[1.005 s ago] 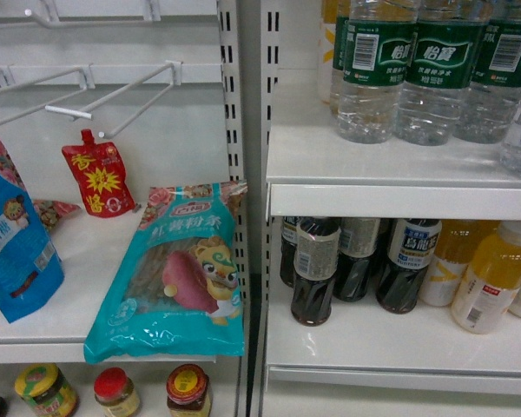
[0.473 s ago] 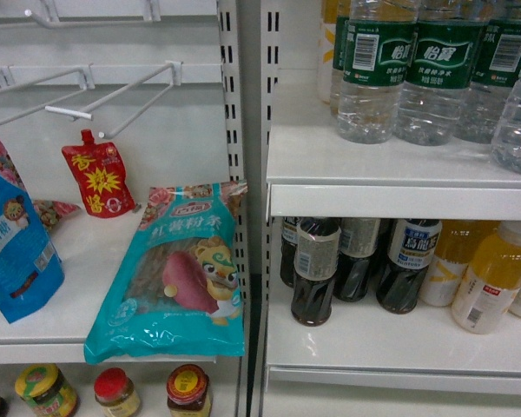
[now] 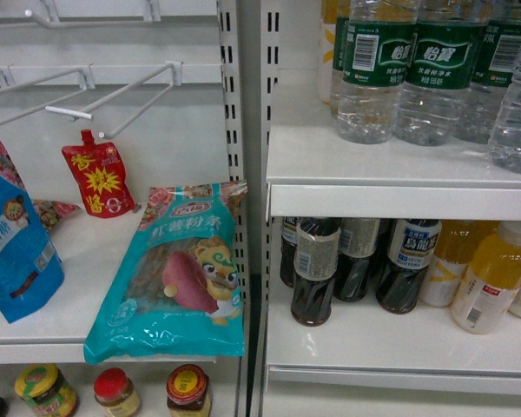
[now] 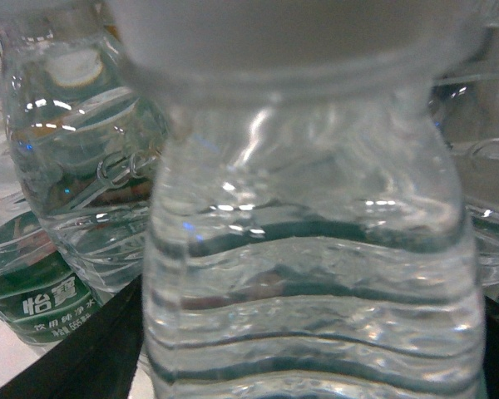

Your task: Move water from second to third shelf

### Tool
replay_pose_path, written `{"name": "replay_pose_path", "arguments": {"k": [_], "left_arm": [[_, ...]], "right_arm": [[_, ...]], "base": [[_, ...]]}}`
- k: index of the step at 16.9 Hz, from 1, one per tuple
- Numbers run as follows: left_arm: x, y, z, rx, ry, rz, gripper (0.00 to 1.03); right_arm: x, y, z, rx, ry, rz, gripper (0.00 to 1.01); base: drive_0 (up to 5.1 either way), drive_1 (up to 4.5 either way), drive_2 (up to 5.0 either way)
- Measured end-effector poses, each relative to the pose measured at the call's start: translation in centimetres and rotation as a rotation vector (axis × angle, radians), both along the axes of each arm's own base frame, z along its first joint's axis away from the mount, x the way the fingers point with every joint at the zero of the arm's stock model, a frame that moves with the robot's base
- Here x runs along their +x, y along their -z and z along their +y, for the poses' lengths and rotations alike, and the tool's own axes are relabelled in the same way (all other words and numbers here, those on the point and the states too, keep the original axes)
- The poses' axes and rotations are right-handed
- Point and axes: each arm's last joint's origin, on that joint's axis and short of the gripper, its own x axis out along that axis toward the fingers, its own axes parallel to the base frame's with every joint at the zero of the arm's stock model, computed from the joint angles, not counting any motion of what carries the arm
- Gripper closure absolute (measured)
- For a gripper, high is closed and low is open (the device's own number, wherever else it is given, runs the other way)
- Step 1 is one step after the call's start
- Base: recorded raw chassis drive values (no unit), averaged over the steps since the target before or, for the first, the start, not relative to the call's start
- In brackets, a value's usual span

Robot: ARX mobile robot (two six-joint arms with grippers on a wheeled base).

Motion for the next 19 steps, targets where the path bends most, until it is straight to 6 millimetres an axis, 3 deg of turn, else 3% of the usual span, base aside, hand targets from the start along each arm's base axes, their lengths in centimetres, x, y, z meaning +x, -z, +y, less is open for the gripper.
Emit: {"name": "replay_pose_path", "arguments": {"k": [1,12,19], "left_arm": [[0.0,0.0,0.0,0.000,0.000,0.000,0.05],[0.0,0.0,0.0,0.000,0.000,0.000,0.05],[0.0,0.0,0.0,0.000,0.000,0.000,0.05]], "right_arm": [[0.0,0.1,0.0,0.000,0.001,0.013,0.03],[-1.5,-1.0,-0.3,-0.068,0.015,-0.007,0.03],[-4.0,-1.5,-0.3,-0.116,0.013,-0.025,0.03]], "base": [[0.0,0.00,0.0],[0.0,0.00,0.0],[0.0,0.00,0.0]]}}
